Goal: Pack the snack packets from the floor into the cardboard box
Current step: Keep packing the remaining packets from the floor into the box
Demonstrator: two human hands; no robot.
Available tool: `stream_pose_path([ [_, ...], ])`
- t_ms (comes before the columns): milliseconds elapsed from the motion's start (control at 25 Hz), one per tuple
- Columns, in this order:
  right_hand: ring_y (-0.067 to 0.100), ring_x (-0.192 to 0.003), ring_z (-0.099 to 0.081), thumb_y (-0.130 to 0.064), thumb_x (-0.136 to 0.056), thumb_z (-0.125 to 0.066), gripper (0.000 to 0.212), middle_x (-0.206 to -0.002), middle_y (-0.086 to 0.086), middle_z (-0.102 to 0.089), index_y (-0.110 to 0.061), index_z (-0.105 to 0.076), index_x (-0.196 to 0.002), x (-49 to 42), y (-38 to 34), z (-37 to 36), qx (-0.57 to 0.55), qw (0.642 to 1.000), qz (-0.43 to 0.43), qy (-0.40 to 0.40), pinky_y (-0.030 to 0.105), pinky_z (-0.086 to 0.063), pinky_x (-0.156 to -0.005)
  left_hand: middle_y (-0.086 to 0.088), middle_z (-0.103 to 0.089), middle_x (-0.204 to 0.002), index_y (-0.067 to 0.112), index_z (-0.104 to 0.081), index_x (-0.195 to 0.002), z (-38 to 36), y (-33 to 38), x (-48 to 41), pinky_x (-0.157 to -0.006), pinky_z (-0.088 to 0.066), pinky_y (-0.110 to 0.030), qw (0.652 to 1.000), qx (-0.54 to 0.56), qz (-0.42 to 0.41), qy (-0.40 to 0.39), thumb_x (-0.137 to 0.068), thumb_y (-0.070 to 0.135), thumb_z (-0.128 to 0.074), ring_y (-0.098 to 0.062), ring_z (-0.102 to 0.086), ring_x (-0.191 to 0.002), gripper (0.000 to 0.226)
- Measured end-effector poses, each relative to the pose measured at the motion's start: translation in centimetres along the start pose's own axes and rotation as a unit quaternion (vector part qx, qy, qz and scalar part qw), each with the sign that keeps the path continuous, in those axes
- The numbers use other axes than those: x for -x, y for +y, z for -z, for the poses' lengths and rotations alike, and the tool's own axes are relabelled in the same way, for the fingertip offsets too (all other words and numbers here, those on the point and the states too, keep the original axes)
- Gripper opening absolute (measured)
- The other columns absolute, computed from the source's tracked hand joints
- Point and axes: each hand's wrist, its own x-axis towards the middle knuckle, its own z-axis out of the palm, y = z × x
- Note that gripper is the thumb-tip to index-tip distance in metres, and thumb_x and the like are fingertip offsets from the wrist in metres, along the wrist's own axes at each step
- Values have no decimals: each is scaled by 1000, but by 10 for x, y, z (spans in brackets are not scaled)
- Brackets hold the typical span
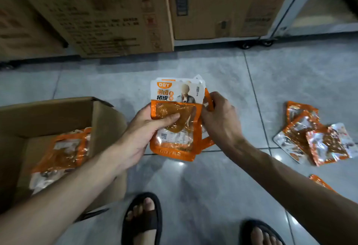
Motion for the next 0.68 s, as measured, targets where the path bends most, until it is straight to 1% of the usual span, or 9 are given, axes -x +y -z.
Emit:
stream_pose_path([
  [120, 24, -77, -67, -29, -90, -55, 11, -81, 0, -67, -19, -57, -88, 4, -41, -31, -21, 995, 68, -66, 45, -56, -70, -5, -78, -107, 13, -68, -117, 54, 28, 27, -73, -62, -28, 996, 44, -26, 72, -75, 15, -74, -20, -76, -97, 43],
  [200, 23, -76, -67, -27, -89, -61, 10, -80, 2, -68, -17, -59, -88, 7, -71, -51, -25, 987, 102, -123, 46, -56, -72, -7, -78, -108, 12, -69, -118, 98, 46, 48, -77, -63, -33, 985, 94, -54, 132, -75, 15, -72, -22, -75, -98, 43],
  [280, 21, -77, -67, -27, -90, -62, 10, -82, 2, -69, -17, -61, -93, 6, -98, -68, -23, 976, 139, -166, 46, -56, -74, -6, -77, -112, 16, -66, -125, 141, 55, 66, -76, -63, -37, 973, 132, -73, 174, -80, 17, -70, -22, -75, -100, 45],
  [400, 17, -80, -64, -26, -89, -64, 11, -85, -4, -67, -19, -63, -97, -2, -147, -103, 9, 952, 211, -222, 35, -53, -70, -4, -75, -116, 18, -63, -130, 203, 49, 92, -74, -63, -35, 960, 145, -101, 219, -89, 19, -63, -21, -74, -103, 41],
  [480, 12, -78, -58, -24, -89, -65, 10, -87, -6, -63, -19, -65, -98, -9, -179, -130, 85, 919, 262, -281, 25, -43, -61, -4, -73, -122, 17, -59, -136, 239, 38, 104, -77, -62, -35, 949, 159, -104, 251, -92, 19, -62, -21, -72, -109, 44],
  [520, 11, -80, -57, -22, -90, -65, 11, -91, -5, -63, -19, -66, -100, -12, -195, -144, 115, 899, 281, -316, 22, -40, -60, -4, -71, -126, 17, -57, -139, 256, 31, 109, -79, -62, -36, 942, 180, -107, 263, -93, 18, -61, -21, -71, -111, 46],
  [600, 16, -95, -60, -21, -90, -65, 19, -106, -2, -64, -19, -66, -109, -13, -223, -172, 160, 855, 319, -377, 25, -45, -71, -4, -70, -128, 15, -54, -142, 285, 19, 115, -85, -61, -39, 922, 228, -118, 290, -94, 15, -60, -20, -70, -113, 48],
  [640, 18, -102, -60, -21, -90, -65, 23, -110, -1, -63, -18, -66, -113, -11, -234, -183, 184, 832, 345, -394, 29, -45, -77, -4, -70, -127, 14, -54, -142, 296, 14, 118, -87, -60, -40, 912, 243, -122, 308, -94, 13, -60, -20, -70, -112, 48],
  [680, 19, -105, -59, -20, -90, -65, 25, -110, -1, -62, -18, -65, -115, -7, -244, -196, 216, 802, 380, -408, 29, -43, -78, -3, -71, -125, 14, -54, -142, 306, 8, 120, -89, -59, -41, 902, 254, -125, 325, -95, 13, -60, -20, -70, -111, 48],
])
